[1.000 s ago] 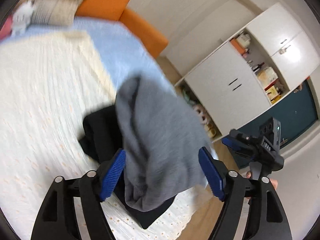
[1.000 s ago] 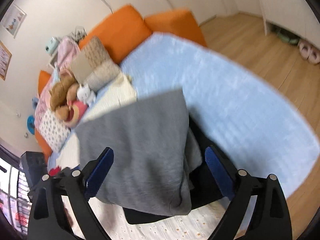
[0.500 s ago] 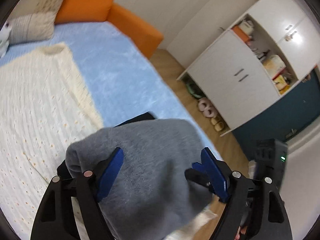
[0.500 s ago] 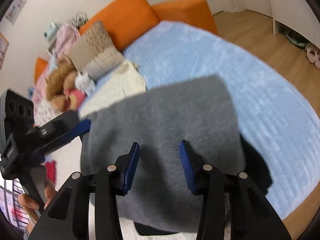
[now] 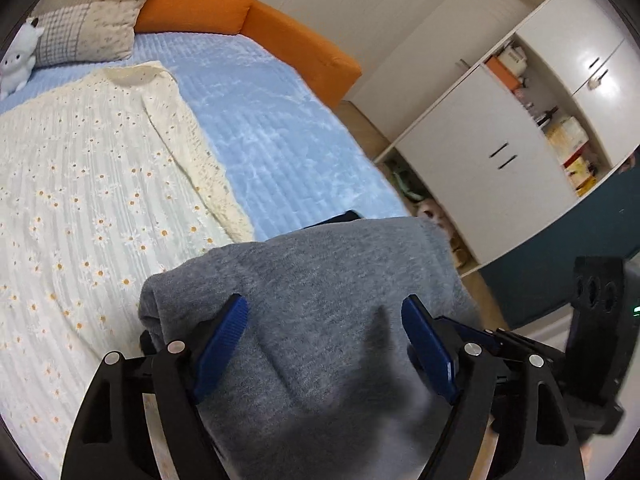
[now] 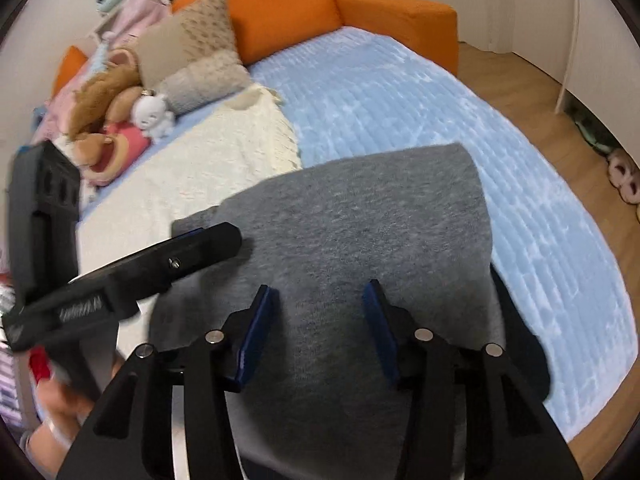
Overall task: Fold large clothes
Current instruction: 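Lower the grey sweatshirt onto the folded black garment with both tools, then open both tools and pull them back from the stack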
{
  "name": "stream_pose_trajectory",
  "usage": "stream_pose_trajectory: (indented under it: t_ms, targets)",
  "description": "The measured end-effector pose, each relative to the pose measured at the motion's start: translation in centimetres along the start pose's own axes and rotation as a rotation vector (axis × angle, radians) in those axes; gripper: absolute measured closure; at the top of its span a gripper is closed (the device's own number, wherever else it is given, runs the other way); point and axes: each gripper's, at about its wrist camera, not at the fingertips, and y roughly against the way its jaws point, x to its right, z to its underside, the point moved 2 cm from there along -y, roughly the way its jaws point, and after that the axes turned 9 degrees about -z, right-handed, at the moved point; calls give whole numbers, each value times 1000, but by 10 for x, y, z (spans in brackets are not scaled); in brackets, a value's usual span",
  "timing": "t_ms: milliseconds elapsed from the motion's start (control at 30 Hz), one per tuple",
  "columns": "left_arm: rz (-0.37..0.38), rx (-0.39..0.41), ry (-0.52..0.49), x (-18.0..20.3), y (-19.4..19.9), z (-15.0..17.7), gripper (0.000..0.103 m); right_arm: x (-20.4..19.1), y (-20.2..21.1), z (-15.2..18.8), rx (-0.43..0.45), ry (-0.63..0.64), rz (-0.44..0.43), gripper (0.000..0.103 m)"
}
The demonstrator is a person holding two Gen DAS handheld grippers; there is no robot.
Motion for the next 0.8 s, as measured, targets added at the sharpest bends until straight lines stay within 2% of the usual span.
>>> stream_pose_trajectory:
  t_ms: [67, 167, 267, 367, 467, 533, 600, 733, 800]
  targets:
    - [70, -11, 44, 1, 24, 2, 19, 1, 34, 7, 34, 10, -20, 47]
    - [92, 5, 2, 12, 50, 17, 15, 7, 70, 25, 71, 10, -38, 44]
    - [107, -7, -33, 20, 55, 41, 15, 15, 81, 49, 80, -12, -91, 44]
    - [135, -35, -19, 19, 46, 62, 15, 25, 67, 68, 50, -39, -97, 44]
    - [115, -66, 7, 7, 24, 74, 16, 38, 44, 79, 38, -92, -111, 44]
    - [116, -59, 35, -3, 12, 76, 16, 44, 28, 84, 45, -120, -113, 43]
    - [104, -42, 22, -4, 7, 78, 16, 44, 18, 85, 61, -116, -100, 43]
    - [35, -31, -31, 8, 14, 80, 16, 37, 28, 85, 101, -103, -82, 43]
    - [22, -8, -30, 14, 32, 83, 16, 29, 44, 92, 134, -83, -71, 41]
